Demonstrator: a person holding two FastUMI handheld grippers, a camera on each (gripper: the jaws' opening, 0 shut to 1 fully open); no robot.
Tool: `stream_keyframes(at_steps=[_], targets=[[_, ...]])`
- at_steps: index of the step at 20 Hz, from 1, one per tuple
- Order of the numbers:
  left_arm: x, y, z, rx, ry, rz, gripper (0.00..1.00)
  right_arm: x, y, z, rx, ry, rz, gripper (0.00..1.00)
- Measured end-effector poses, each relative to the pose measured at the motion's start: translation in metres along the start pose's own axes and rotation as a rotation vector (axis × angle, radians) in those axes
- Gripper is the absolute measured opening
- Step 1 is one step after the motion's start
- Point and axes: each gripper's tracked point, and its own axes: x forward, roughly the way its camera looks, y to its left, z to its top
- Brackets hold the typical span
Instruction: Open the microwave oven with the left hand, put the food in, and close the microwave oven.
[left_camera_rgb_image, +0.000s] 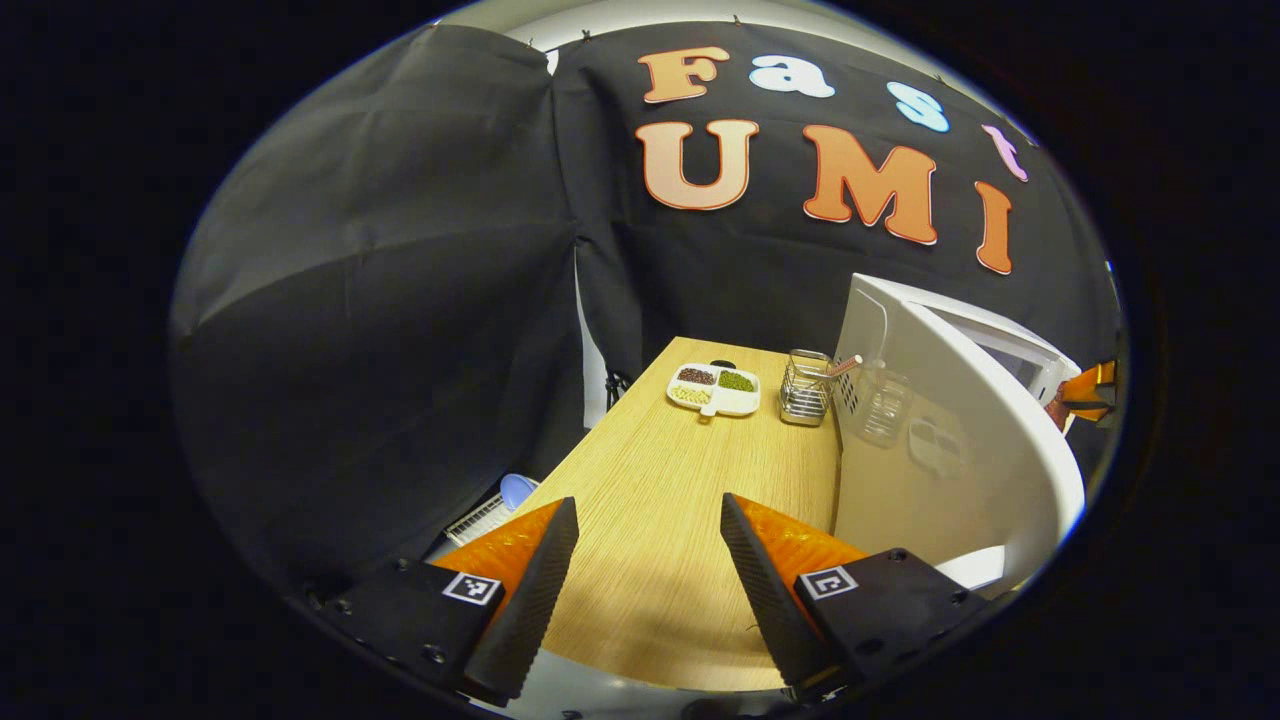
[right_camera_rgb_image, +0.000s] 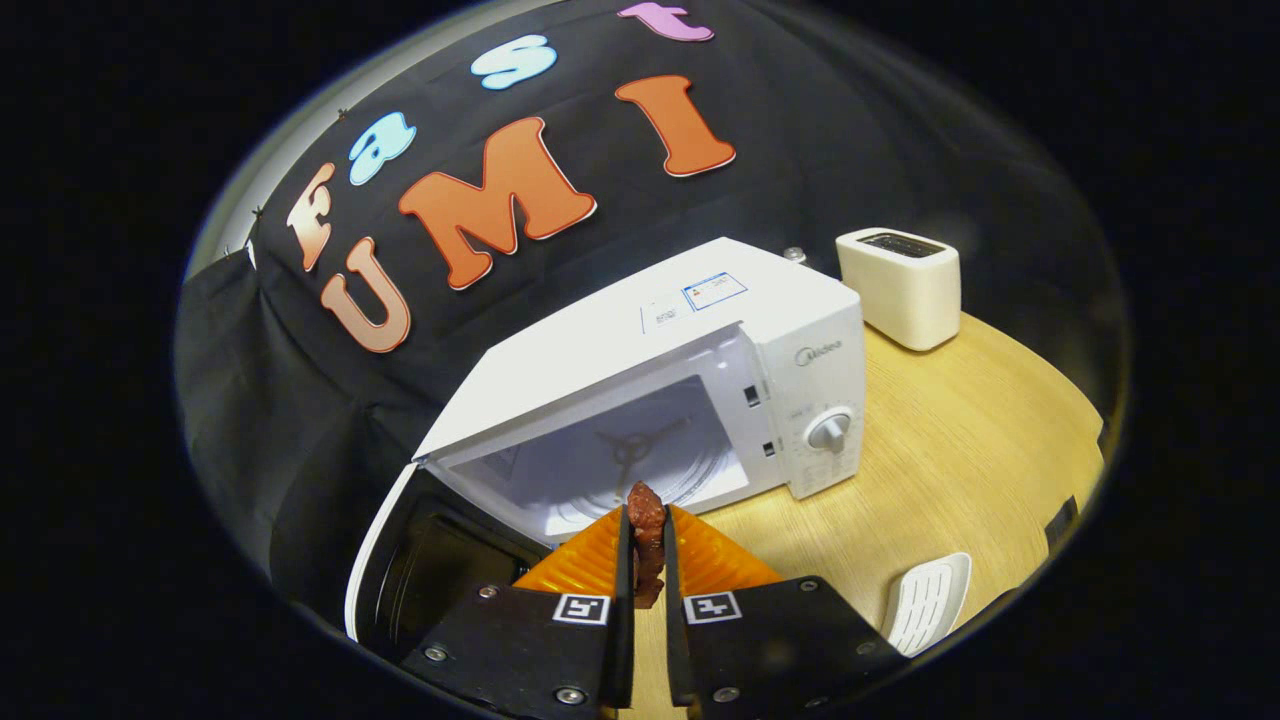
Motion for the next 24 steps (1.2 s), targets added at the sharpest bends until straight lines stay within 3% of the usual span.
stream_keyframes(at_steps=[7,10,15,16,19,20,24], targets=[[-0.001,0.035,-0.006,-0.022,0.021,0.050,0.93,0.057,0.020,-0.001,0.070,-0.047,-0.036,0.13],[-0.004,0.044,-0.007,-0.012,0.029,0.066,0.87,0.074,0.025,-0.001,0.151,-0.069,-0.023,0.13],[-0.003,0.053,-0.004,0.028,0.048,0.073,0.91,0.104,0.021,-0.003,0.253,-0.101,-0.060,0.13],[-0.003,0.053,-0.004,0.031,0.054,0.071,0.87,0.111,0.021,-0.003,0.262,-0.104,-0.065,0.08],[0.001,0.054,0.000,0.055,0.063,0.079,0.91,0.128,0.022,-0.005,0.308,-0.111,-0.076,0.13],[-0.001,0.053,0.004,0.059,0.065,0.076,0.87,0.131,0.021,-0.008,0.339,-0.118,-0.092,0.13],[-0.003,0.053,0.007,0.080,0.079,0.079,0.86,0.148,0.016,-0.020,0.468,-0.160,-0.140,0.13]])
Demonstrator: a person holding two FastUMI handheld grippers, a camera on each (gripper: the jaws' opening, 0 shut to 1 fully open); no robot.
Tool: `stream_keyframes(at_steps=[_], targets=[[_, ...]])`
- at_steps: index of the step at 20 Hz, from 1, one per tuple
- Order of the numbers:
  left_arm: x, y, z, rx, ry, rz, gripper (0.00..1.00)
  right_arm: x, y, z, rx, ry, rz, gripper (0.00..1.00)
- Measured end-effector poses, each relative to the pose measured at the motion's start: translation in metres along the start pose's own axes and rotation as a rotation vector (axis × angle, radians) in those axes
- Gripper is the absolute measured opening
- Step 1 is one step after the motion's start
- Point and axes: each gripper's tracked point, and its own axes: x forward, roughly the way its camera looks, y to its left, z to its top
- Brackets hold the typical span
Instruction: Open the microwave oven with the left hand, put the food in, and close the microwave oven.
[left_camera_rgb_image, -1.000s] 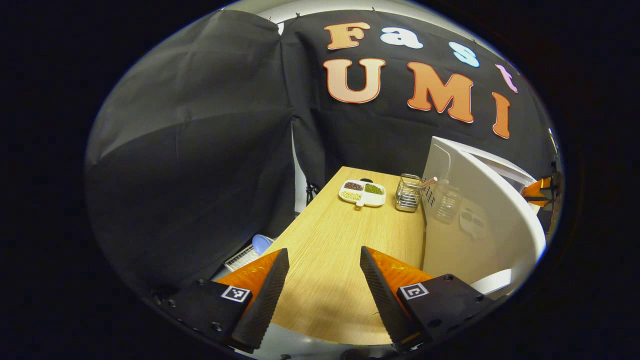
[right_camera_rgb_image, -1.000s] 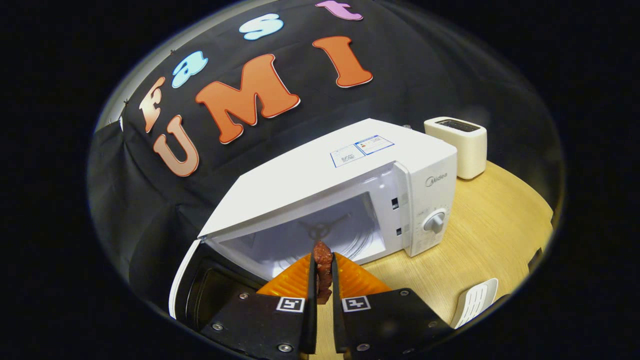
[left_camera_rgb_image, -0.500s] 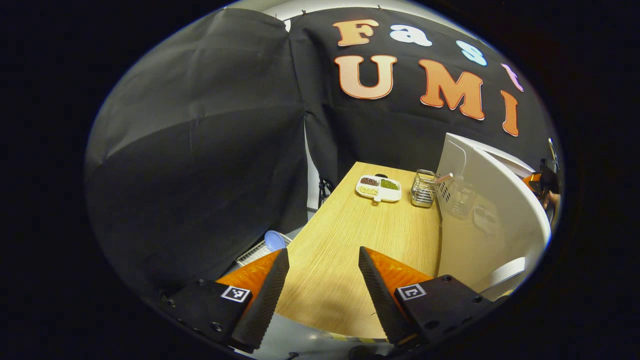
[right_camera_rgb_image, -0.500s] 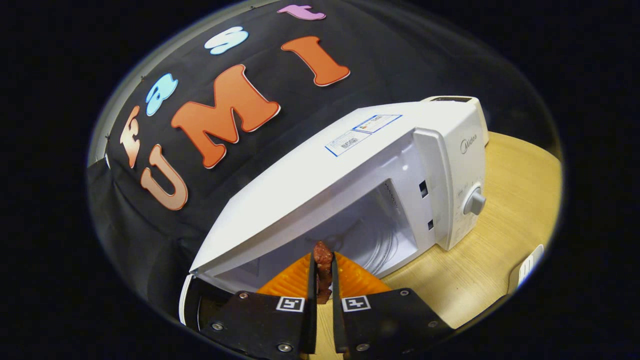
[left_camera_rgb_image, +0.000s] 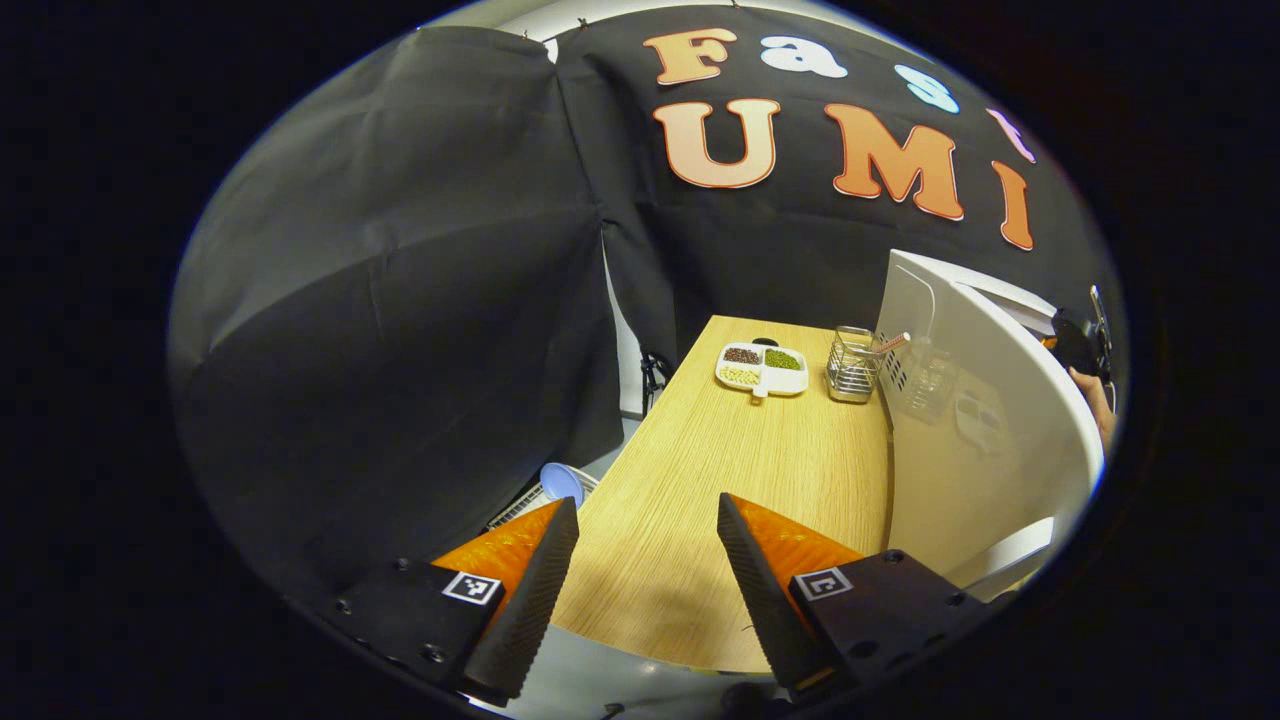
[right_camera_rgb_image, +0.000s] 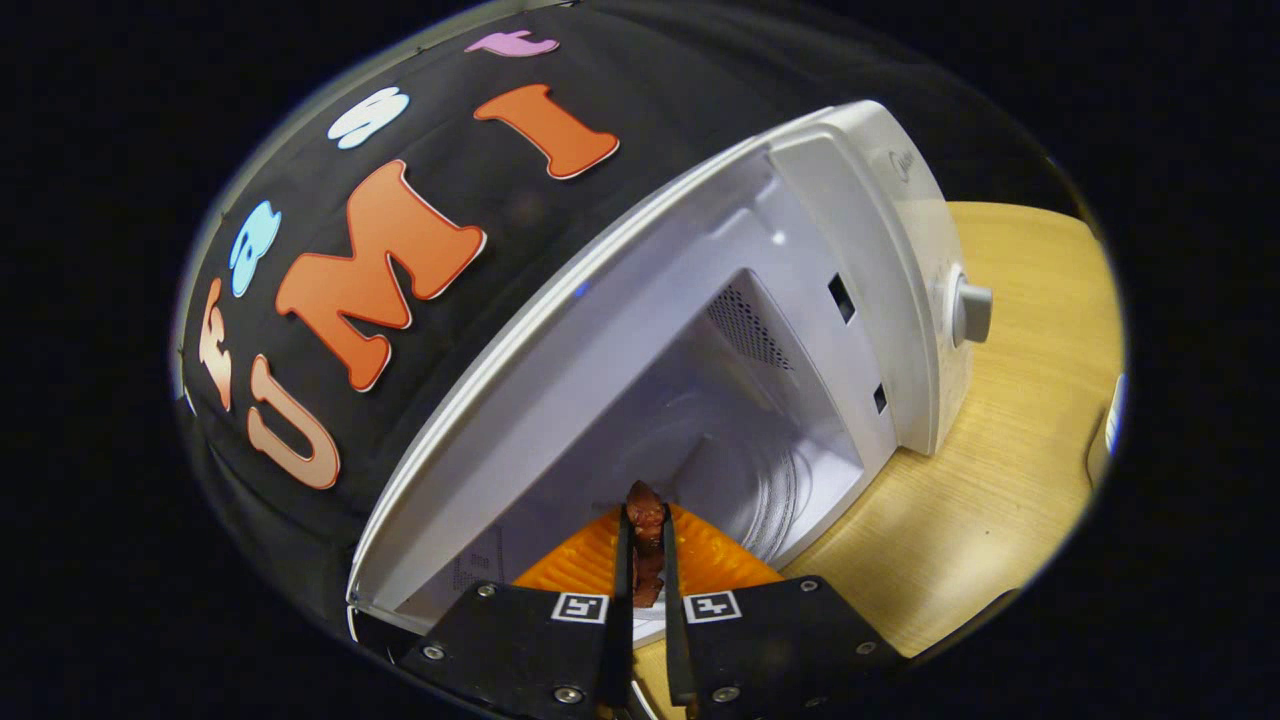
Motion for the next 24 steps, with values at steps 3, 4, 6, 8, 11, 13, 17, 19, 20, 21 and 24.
stream_keyframes(at_steps=[3,4,6,8,11,13,17,19,20,21,24], targets=[[-0.006,0.001,0.002,0.009,0.002,0.008,0.86,0.012,0.000,0.001,0.048,-0.019,0.003,0.14],[-0.008,0.001,0.000,0.024,0.004,0.012,0.86,0.017,-0.001,0.001,0.062,-0.022,-0.001,0.14],[-0.009,-0.001,-0.002,0.040,0.011,0.008,0.86,0.026,-0.005,-0.002,0.073,-0.021,-0.023,0.17],[-0.009,-0.006,-0.001,0.037,0.012,-0.001,0.86,0.032,-0.014,-0.014,0.059,0.019,-0.051,0.21],[-0.011,-0.008,0.006,0.044,-0.002,-0.006,0.92,0.024,-0.031,-0.011,-0.045,-0.007,-0.107,0.43],[-0.010,-0.014,0.008,0.066,-0.012,-0.011,0.92,0.019,-0.036,-0.006,-0.117,-0.004,-0.106,0.43],[-0.004,-0.041,0.010,0.068,-0.025,-0.047,0.92,0.007,-0.038,0.013,-0.213,-0.007,-0.082,0.73],[-0.006,-0.053,0.010,0.060,-0.029,-0.074,0.86,-0.008,-0.041,0.015,-0.261,0.010,-0.054,0.75],[-0.007,-0.059,0.007,0.062,-0.028,-0.082,0.86,-0.017,-0.043,0.015,-0.297,0.022,-0.036,0.76],[-0.007,-0.065,0.005,0.067,-0.027,-0.092,0.92,-0.026,-0.046,0.015,-0.344,0.028,-0.012,0.77],[-0.012,-0.077,-0.001,0.091,-0.036,-0.101,0.86,-0.057,-0.065,0.014,-0.481,0.084,0.031,0.81]])
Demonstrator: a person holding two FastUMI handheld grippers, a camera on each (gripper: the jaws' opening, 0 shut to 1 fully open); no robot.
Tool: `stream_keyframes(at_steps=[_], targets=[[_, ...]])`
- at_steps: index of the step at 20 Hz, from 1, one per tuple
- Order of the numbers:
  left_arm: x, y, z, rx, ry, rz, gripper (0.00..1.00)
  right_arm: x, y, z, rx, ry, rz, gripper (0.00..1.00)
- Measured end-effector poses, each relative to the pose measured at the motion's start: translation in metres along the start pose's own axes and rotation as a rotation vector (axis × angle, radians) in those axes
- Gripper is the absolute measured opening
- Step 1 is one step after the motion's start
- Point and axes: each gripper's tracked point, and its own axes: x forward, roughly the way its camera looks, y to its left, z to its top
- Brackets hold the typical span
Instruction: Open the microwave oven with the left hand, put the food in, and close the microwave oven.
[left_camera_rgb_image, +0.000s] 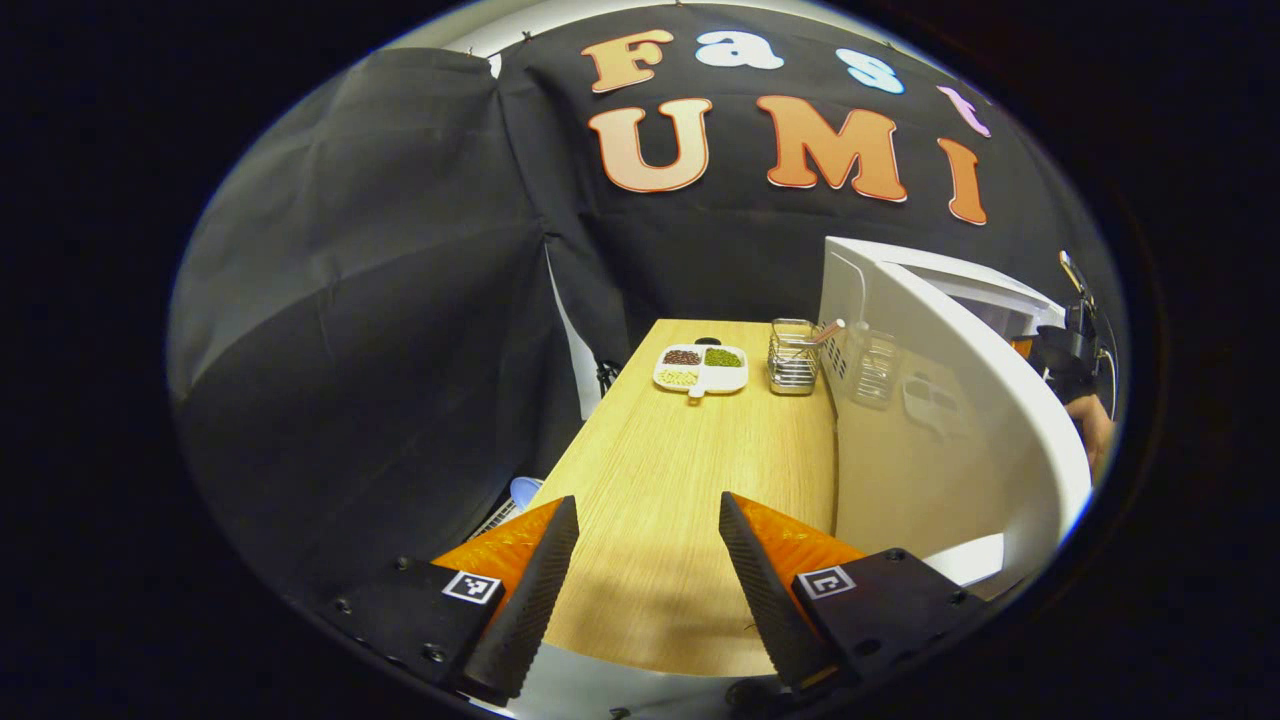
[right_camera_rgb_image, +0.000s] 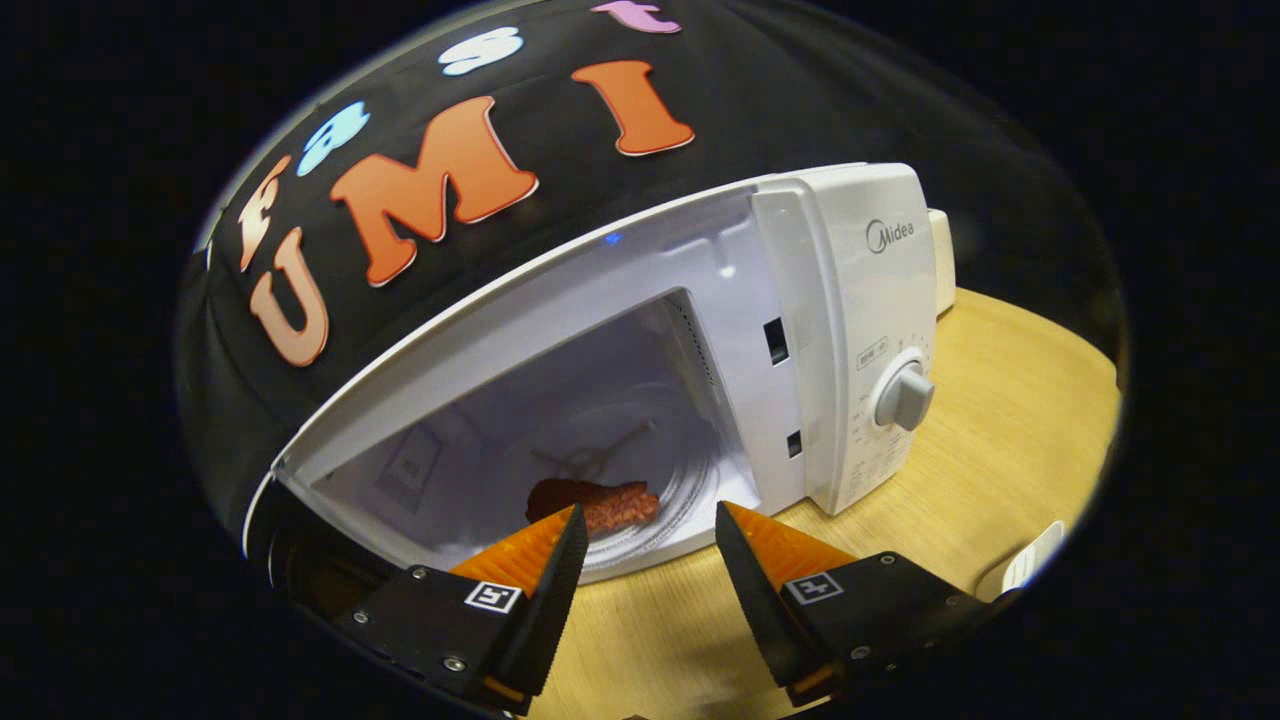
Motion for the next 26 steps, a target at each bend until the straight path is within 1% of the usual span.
stream_keyframes(at_steps=[3,4,5,7,8,9,10,11,12,13,14,15,16,17,18,19,22,23,24,25,26], targets=[[-0.012,-0.019,-0.002,0.004,-0.005,-0.018,0.86,-0.036,-0.009,0.015,-0.064,-0.022,0.067,0.85],[-0.016,-0.026,-0.002,0.017,-0.010,-0.022,0.89,-0.048,-0.011,0.020,-0.090,-0.033,0.091,0.86],[-0.021,-0.035,-0.001,0.030,-0.017,-0.030,0.86,-0.062,-0.011,0.025,-0.120,-0.040,0.119,0.87],[-0.028,-0.059,-0.003,0.047,-0.022,-0.058,0.86,-0.086,-0.018,0.035,-0.166,-0.052,0.159,0.90],[-0.031,-0.071,-0.004,0.060,-0.022,-0.072,0.89,-0.098,-0.023,0.040,-0.179,-0.057,0.173,0.91],[-0.034,-0.084,-0.005,0.087,-0.025,-0.082,0.89,-0.109,-0.028,0.044,-0.192,-0.062,0.185,0.92],[-0.037,-0.098,-0.003,0.119,-0.036,-0.092,0.86,-0.118,-0.034,0.050,-0.207,-0.069,0.193,0.93],[-0.040,-0.113,-0.001,0.146,-0.047,-0.107,0.89,-0.126,-0.041,0.055,-0.225,-0.078,0.197,0.93],[-0.041,-0.129,0.000,0.164,-0.056,-0.130,0.86,-0.133,-0.049,0.059,-0.245,-0.087,0.196,0.93],[-0.042,-0.145,0.001,0.178,-0.063,-0.152,0.89,-0.139,-0.055,0.063,-0.264,-0.096,0.195,0.94],[-0.045,-0.159,0.004,0.191,-0.073,-0.171,0.86,-0.145,-0.063,0.067,-0.280,-0.103,0.190,0.94],[-0.047,-0.173,0.006,0.203,-0.080,-0.189,0.86,-0.150,-0.069,0.071,-0.286,-0.108,0.191,0.94],[-0.049,-0.187,0.007,0.215,-0.087,-0.208,0.92,-0.155,-0.076,0.075,-0.288,-0.110,0.187,0.94],[-0.051,-0.201,0.008,0.227,-0.090,-0.230,0.86,-0.159,-0.082,0.078,-0.285,-0.115,0.186,0.94],[-0.054,-0.217,0.008,0.237,-0.097,-0.254,0.94,-0.163,-0.086,0.082,-0.282,-0.122,0.184,0.94],[-0.056,-0.232,0.008,0.250,-0.097,-0.277,0.86,-0.166,-0.091,0.087,-0.284,-0.128,0.180,0.94],[-0.059,-0.272,0.010,0.279,-0.108,-0.332,0.86,-0.179,-0.106,0.095,-0.300,-0.140,0.178,0.94],[-0.060,-0.284,0.012,0.279,-0.110,-0.350,0.94,-0.182,-0.110,0.098,-0.306,-0.145,0.174,0.94],[-0.062,-0.295,0.013,0.279,-0.114,-0.367,0.85,-0.185,-0.116,0.103,-0.314,-0.147,0.171,0.94],[-0.063,-0.306,0.017,0.280,-0.119,-0.383,0.85,-0.189,-0.121,0.106,-0.324,-0.149,0.167,0.94],[-0.063,-0.318,0.021,0.279,-0.126,-0.400,1.00,-0.191,-0.128,0.109,-0.338,-0.157,0.158,0.94]])
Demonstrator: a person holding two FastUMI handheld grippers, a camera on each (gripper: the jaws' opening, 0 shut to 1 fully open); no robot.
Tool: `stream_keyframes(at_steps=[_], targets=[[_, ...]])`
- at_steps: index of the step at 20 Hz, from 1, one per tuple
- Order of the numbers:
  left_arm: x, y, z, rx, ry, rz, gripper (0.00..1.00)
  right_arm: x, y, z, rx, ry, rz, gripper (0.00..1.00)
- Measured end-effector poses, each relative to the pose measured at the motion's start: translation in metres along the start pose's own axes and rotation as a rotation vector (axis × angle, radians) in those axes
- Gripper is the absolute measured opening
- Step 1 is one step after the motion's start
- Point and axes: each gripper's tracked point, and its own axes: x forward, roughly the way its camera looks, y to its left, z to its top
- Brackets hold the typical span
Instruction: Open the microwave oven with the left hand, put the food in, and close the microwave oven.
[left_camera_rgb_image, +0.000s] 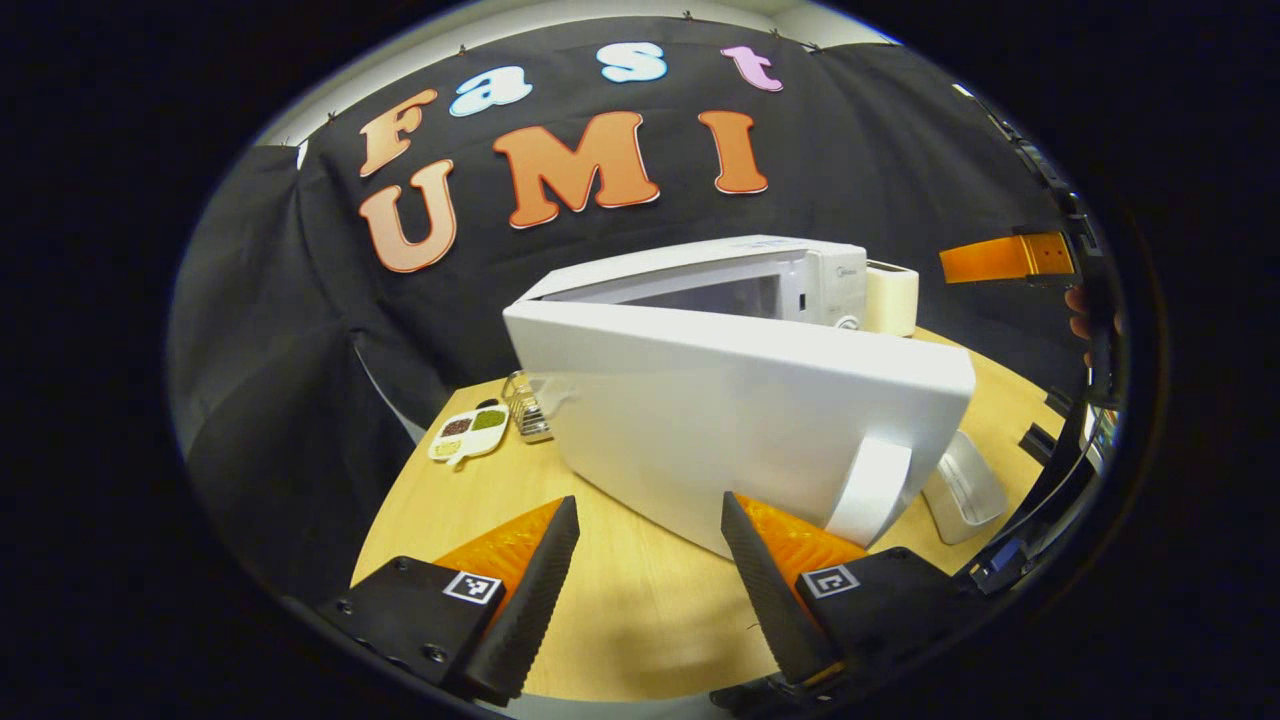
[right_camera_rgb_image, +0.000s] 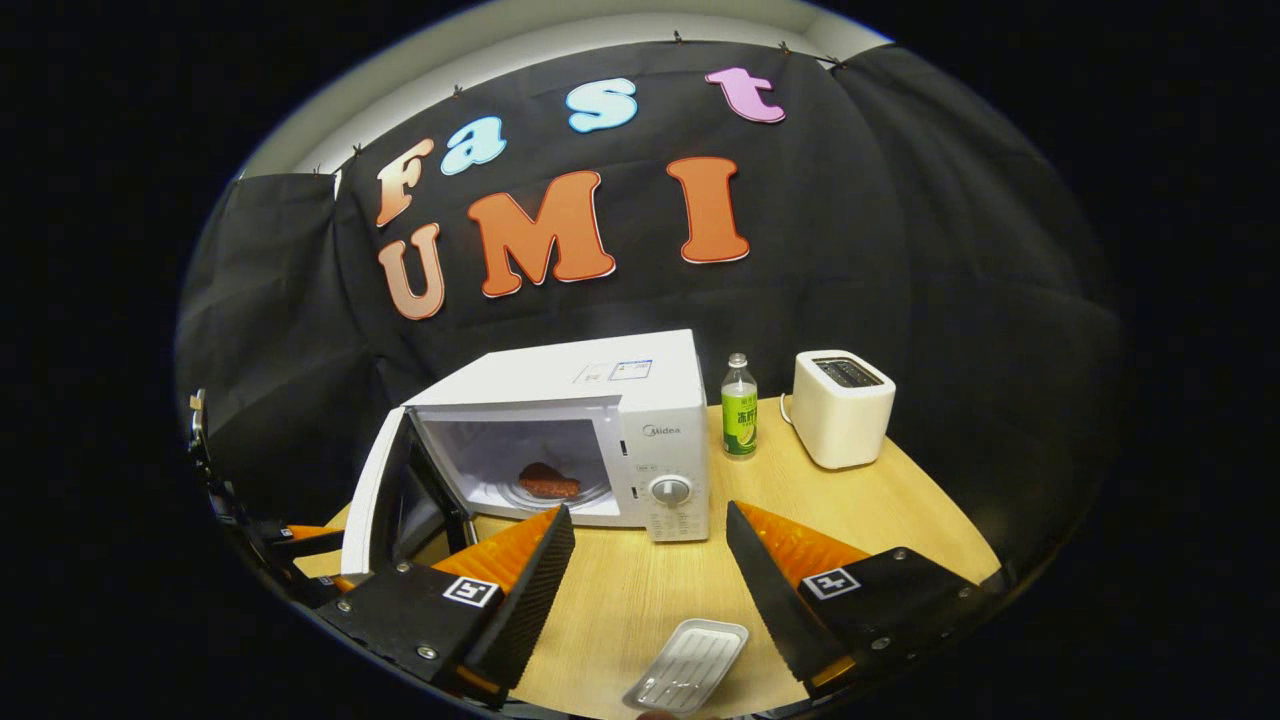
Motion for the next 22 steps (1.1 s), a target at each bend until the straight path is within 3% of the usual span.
stream_keyframes(at_steps=[1,2,3,4,7,8,12,13,14,15,16,17,18,22], targets=[[0.005,-0.009,0.006,0.001,-0.006,-0.016,0.86,-0.003,-0.005,0.004,-0.015,-0.009,-0.004,0.95],[0.010,-0.019,0.012,0.004,-0.014,-0.032,0.93,-0.005,-0.010,0.009,-0.030,-0.015,-0.012,0.95],[0.015,-0.028,0.018,0.008,-0.020,-0.050,0.93,-0.009,-0.015,0.011,-0.041,-0.020,-0.016,0.95],[0.022,-0.035,0.021,0.010,-0.026,-0.062,0.86,-0.011,-0.020,0.013,-0.052,-0.024,-0.020,0.95],[0.038,-0.056,0.034,0.004,-0.040,-0.102,0.86,-0.015,-0.029,0.019,-0.072,-0.029,-0.028,0.95],[0.045,-0.065,0.035,0.002,-0.034,-0.116,0.82,-0.016,-0.030,0.019,-0.076,-0.027,-0.029,0.95],[0.078,-0.087,0.046,0.002,-0.021,-0.135,0.52,-0.023,-0.042,0.017,-0.086,-0.028,-0.041,0.95],[0.085,-0.092,0.046,-0.002,-0.009,-0.138,0.29,-0.025,-0.045,0.018,-0.088,-0.029,-0.045,0.95],[0.093,-0.100,0.042,-0.012,0.015,-0.158,0.14,-0.026,-0.048,0.018,-0.090,-0.032,-0.051,0.95],[0.099,-0.107,0.039,-0.016,0.042,-0.175,0.05,-0.027,-0.050,0.017,-0.091,-0.033,-0.055,0.95],[0.105,-0.111,0.041,-0.016,0.052,-0.177,0.07,-0.027,-0.051,0.016,-0.090,-0.032,-0.060,0.95],[0.114,-0.106,0.045,-0.021,0.044,-0.170,0.01,-0.028,-0.052,0.016,-0.089,-0.030,-0.063,0.95],[0.121,-0.106,0.051,-0.020,0.039,-0.163,0.07,-0.029,-0.054,0.016,-0.089,-0.031,-0.065,0.95],[0.151,-0.108,0.073,-0.025,0.024,-0.142,0.07,-0.029,-0.061,0.015,-0.082,-0.029,-0.082,0.95]])
